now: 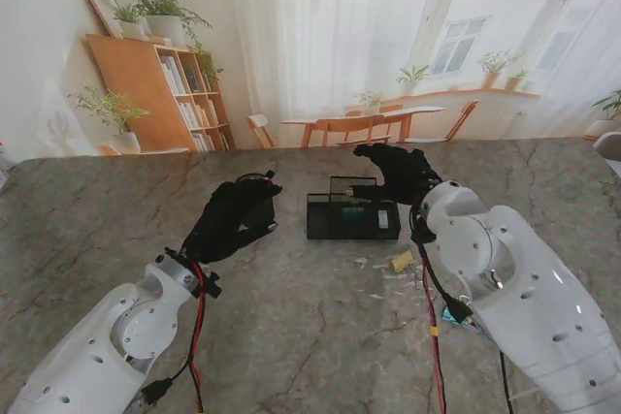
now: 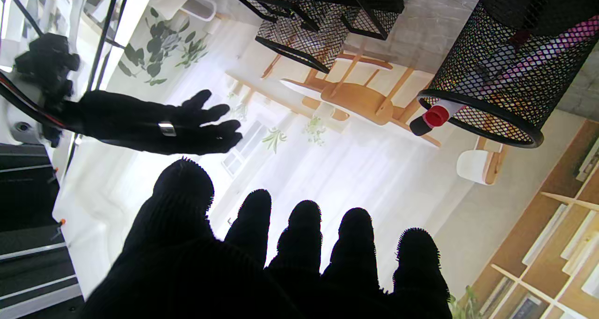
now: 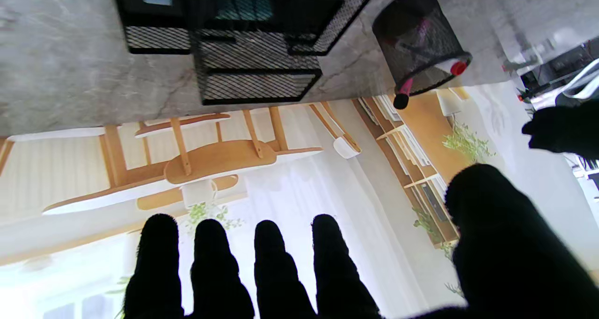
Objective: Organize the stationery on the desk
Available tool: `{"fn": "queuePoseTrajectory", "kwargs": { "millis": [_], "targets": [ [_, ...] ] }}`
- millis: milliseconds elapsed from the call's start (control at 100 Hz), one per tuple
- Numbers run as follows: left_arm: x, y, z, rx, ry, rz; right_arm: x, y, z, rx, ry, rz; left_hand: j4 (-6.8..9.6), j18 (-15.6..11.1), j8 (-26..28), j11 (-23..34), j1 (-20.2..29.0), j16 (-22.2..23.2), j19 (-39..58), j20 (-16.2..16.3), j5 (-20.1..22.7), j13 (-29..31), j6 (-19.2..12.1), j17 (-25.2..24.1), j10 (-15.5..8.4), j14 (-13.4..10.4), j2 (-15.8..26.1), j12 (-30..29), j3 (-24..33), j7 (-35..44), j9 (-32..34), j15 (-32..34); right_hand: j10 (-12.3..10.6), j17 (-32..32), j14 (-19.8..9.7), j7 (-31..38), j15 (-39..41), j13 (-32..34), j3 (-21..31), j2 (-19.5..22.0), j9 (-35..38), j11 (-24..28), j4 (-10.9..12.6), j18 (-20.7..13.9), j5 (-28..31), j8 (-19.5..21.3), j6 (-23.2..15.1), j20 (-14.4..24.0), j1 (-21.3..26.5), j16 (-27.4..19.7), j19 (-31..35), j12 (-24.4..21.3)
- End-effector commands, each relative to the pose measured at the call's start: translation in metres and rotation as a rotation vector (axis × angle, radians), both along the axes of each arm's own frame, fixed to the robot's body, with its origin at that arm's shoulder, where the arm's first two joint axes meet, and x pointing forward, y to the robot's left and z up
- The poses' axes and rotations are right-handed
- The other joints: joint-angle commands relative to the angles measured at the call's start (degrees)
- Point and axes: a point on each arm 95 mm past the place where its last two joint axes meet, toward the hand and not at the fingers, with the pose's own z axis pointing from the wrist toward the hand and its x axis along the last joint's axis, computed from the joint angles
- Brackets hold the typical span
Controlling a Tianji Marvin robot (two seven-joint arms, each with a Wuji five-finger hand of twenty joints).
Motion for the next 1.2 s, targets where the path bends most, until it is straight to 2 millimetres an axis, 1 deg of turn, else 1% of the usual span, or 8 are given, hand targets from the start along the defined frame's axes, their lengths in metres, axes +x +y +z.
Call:
{"fn": "queuePoseTrajectory", "kwargs": {
  "millis": [0,170,310,520,710,910,1020,1190],
  "targets": [
    [-0.001,-0.002,-0.002,-0.005,0.003,-0.003,-0.009,-0.01,-0.016,-0.031,0.025,-0.004,-6.9,-1.2,0.6,0.0,1.7,0.4,-0.4,-0.4,1.1,0.9,-0.2,-0.8,0.1,-0.8,4.3,0.3,-1.5,0.4,0.8,0.3,1.5,-0.4,0.6,-0.7,-0.8,-0.4,-1.2,-0.2,-1.3,-1.0,1.4,-0.6,-2.4,0.9,1.2,0.1,1.0,0.9,-0.9,0.6],
    [-0.002,-0.002,-0.002,-0.005,0.003,-0.002,-0.037,-0.029,-0.03,-0.107,0.023,-0.023,-6.9,-1.1,0.5,0.0,1.7,0.5,-0.4,-0.3,1.1,0.9,-0.3,-0.8,0.1,-0.6,4.3,0.2,-1.6,0.4,0.8,0.4,3.3,3.1,2.4,0.9,2.3,4.1,-0.8,-2.0,1.0,0.8,1.5,1.8,-2.3,3.7,3.0,4.9,2.5,3.9,3.7,3.4],
    [-0.002,-0.002,-0.002,-0.006,0.001,-0.002,-0.062,-0.042,-0.047,-0.168,0.038,-0.037,-6.91,-1.1,0.5,0.0,1.7,0.5,-0.4,-0.2,1.1,0.9,-0.2,-0.8,0.1,-0.7,4.4,0.2,-1.6,0.4,0.8,0.4,4.1,6.4,3.6,1.8,6.7,7.5,-0.5,-2.6,3.0,1.6,1.6,3.4,-1.7,5.2,4.8,7.8,2.8,6.2,8.7,5.5],
    [-0.002,-0.003,-0.002,-0.008,0.005,-0.006,-0.085,-0.049,-0.075,-0.221,0.093,-0.12,-6.91,-1.1,0.5,0.0,1.7,0.5,-0.4,-0.1,1.1,1.0,-0.2,-0.8,0.1,-0.6,4.4,0.2,-1.6,0.4,0.8,0.4,6.3,13.0,6.4,2.4,15.8,13.2,-0.5,-2.5,5.4,2.0,1.6,7.3,0.2,6.3,8.8,11.6,3.3,9.3,17.5,7.8],
    [-0.002,-0.004,-0.002,-0.011,0.005,-0.008,-0.087,-0.044,-0.1,-0.245,0.147,-0.204,-6.91,-1.1,0.5,0.0,1.6,0.5,-0.4,-0.1,1.1,0.9,-0.2,-0.8,0.1,-0.6,4.4,0.2,-1.6,0.4,0.8,0.3,9.3,13.8,8.2,2.4,19.0,13.5,-0.7,-2.7,6.8,2.4,1.7,8.5,1.2,6.6,14.6,11.8,4.8,9.8,20.0,8.9],
    [-0.002,-0.003,-0.002,-0.012,0.003,-0.007,-0.079,-0.038,-0.116,-0.281,0.181,-0.252,-6.9,-1.1,0.5,0.0,1.7,0.5,-0.4,-0.1,1.1,1.0,-0.3,-0.8,0.1,-0.7,4.4,0.2,-1.5,0.4,0.8,0.4,12.2,10.4,8.4,2.1,18.1,10.9,-1.2,-3.3,7.7,2.3,1.8,8.3,1.1,6.8,20.6,9.4,6.9,8.3,17.7,9.6],
    [-0.003,-0.003,-0.002,-0.013,0.003,-0.004,-0.075,-0.037,-0.124,-0.286,0.201,-0.287,-6.91,-1.1,0.5,0.0,1.6,0.5,-0.4,-0.1,1.1,1.0,-0.2,-0.8,0.1,-0.7,4.3,0.2,-1.5,0.4,0.8,0.3,13.1,9.8,8.5,2.3,17.4,10.1,-1.5,-4.3,9.4,2.6,1.8,8.1,2.1,6.8,21.8,8.6,8.2,7.5,17.3,9.8],
    [-0.003,-0.003,-0.002,-0.013,0.005,-0.003,-0.067,-0.035,-0.133,-0.272,0.222,-0.317,-6.92,-1.1,0.5,0.0,1.6,0.5,-0.5,-0.1,1.2,1.0,-0.3,-0.8,0.2,-0.5,4.3,0.2,-1.6,0.4,0.8,0.4,12.7,10.7,7.9,2.9,18.2,11.4,-1.8,-5.4,13.0,3.5,1.9,7.7,4.5,6.7,22.1,8.1,9.1,7.2,18.4,10.1]
  ]
}}
